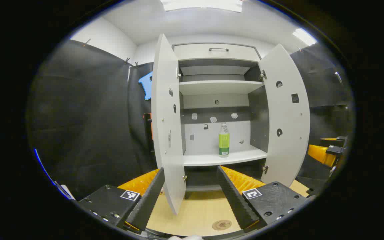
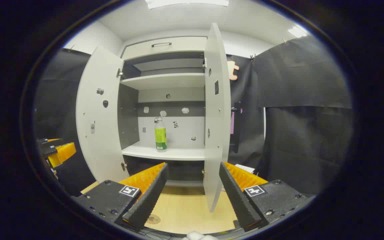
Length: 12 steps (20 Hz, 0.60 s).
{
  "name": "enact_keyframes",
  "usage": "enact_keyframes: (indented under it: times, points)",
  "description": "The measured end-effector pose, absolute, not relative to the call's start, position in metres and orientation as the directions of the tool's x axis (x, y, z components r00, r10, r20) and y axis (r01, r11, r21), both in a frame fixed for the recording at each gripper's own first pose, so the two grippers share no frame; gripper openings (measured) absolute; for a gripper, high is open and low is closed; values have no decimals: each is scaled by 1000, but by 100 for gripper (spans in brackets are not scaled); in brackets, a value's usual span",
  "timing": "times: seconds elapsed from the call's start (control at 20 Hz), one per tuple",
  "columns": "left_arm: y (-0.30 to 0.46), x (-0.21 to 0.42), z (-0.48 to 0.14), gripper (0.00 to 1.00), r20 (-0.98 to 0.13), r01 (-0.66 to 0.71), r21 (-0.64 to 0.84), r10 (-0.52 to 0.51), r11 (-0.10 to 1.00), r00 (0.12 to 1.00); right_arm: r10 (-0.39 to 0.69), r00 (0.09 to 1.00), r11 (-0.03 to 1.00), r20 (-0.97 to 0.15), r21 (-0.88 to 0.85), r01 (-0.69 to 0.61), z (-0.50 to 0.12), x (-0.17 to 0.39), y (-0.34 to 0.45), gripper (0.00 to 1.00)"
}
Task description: Grasp the bottle in the cabinet with the left hand and place it on the coaster, then close the right door with the right hand and the left door with the left hand.
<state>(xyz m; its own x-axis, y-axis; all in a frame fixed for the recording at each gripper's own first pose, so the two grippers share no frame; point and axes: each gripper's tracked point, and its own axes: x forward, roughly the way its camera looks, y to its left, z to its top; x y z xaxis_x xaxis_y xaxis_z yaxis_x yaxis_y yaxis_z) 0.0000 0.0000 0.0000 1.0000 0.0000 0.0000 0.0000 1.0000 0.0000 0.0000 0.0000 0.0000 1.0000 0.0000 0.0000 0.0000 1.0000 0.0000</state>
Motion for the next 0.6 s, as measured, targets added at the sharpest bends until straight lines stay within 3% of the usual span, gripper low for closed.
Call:
enact_keyframes:
  times: [0.6]
  points:
    - [-15,41,13,96,28,27,30,-27,999,999,-15,1000,1000,1,13,15,8,23,-5,100]
